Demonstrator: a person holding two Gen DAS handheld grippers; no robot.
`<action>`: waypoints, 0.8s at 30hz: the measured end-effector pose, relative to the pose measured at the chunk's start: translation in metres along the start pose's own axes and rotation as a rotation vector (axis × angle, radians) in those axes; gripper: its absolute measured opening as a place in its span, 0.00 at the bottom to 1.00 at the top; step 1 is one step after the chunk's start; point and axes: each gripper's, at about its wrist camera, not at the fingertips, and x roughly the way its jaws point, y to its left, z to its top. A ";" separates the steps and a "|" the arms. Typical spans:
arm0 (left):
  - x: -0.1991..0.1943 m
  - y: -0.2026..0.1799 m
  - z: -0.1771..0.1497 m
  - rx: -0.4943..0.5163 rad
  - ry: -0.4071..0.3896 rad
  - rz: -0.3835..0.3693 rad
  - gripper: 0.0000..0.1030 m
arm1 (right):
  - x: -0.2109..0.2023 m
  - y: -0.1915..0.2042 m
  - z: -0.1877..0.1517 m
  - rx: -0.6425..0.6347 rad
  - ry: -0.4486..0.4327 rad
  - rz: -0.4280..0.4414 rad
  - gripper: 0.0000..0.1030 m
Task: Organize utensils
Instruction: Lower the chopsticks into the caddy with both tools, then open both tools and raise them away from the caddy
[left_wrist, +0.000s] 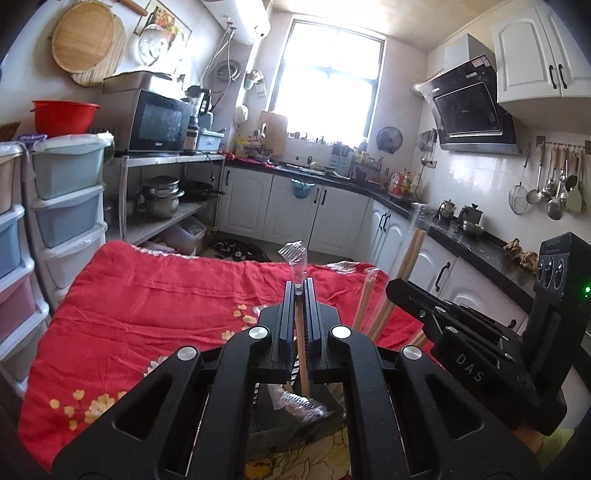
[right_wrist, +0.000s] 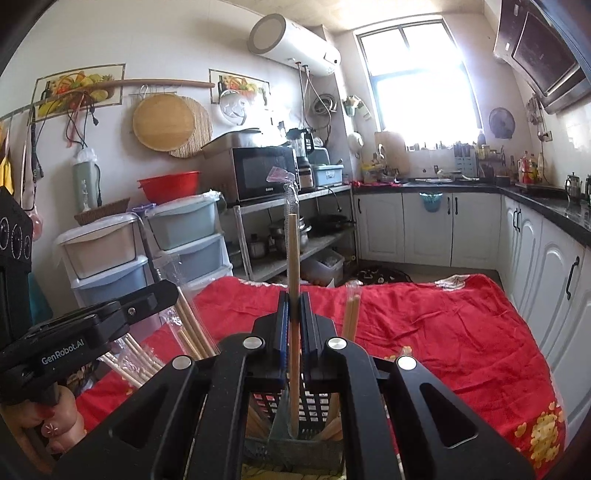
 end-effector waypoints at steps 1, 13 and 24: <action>0.000 0.001 -0.001 -0.002 0.004 0.002 0.02 | 0.000 -0.001 0.000 0.004 0.004 0.001 0.06; -0.011 0.004 -0.003 -0.018 0.015 0.007 0.19 | -0.025 -0.008 -0.002 0.019 -0.003 0.002 0.31; -0.039 0.002 0.007 -0.026 -0.025 0.000 0.54 | -0.056 0.000 0.004 -0.024 -0.018 0.002 0.45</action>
